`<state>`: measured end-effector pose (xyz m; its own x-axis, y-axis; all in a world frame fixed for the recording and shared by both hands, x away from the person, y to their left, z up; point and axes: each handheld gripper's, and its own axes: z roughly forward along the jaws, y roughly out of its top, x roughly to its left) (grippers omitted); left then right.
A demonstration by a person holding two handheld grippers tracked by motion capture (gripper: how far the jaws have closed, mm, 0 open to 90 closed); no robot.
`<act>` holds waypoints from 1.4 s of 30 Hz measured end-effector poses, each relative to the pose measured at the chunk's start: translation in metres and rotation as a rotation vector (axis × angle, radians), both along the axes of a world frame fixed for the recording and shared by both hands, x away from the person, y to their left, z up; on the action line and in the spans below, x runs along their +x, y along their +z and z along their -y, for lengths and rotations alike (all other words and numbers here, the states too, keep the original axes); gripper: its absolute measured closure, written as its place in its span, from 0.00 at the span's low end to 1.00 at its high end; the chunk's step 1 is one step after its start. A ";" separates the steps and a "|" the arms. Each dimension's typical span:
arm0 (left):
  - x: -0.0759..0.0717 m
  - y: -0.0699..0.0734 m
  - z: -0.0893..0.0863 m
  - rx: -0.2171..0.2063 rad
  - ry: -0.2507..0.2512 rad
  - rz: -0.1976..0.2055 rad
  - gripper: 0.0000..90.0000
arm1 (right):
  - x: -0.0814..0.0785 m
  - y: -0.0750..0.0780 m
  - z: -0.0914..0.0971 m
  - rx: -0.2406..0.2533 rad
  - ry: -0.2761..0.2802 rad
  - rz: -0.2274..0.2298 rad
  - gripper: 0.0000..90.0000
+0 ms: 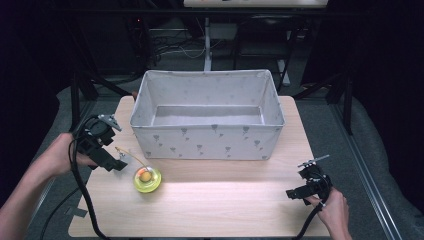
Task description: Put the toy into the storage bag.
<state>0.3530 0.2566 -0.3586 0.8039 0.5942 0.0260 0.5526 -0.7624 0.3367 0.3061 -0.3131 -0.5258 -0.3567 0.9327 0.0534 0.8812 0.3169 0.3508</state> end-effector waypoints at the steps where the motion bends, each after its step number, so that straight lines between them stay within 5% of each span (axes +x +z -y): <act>1: 0.001 0.001 0.002 -0.009 -0.008 -0.008 0.04 | 0.000 0.000 0.000 0.002 0.000 0.000 0.06; 13: 0.010 0.004 0.023 0.019 -0.081 -0.020 0.20 | 0.000 0.000 0.001 0.006 0.007 -0.007 0.06; 31: 0.012 -0.010 0.040 0.099 -0.154 -0.071 0.64 | 0.000 -0.002 0.001 0.005 0.006 -0.018 0.07; 42: 0.012 -0.015 0.042 0.091 -0.177 -0.088 0.79 | 0.001 -0.002 0.001 0.006 0.008 -0.027 0.07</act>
<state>0.3653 0.2150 -0.3731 0.8969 0.4423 -0.0021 0.4320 -0.8749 0.2187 0.3066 -0.3139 -0.5278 -0.3626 0.9294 0.0686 0.8879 0.3222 0.3285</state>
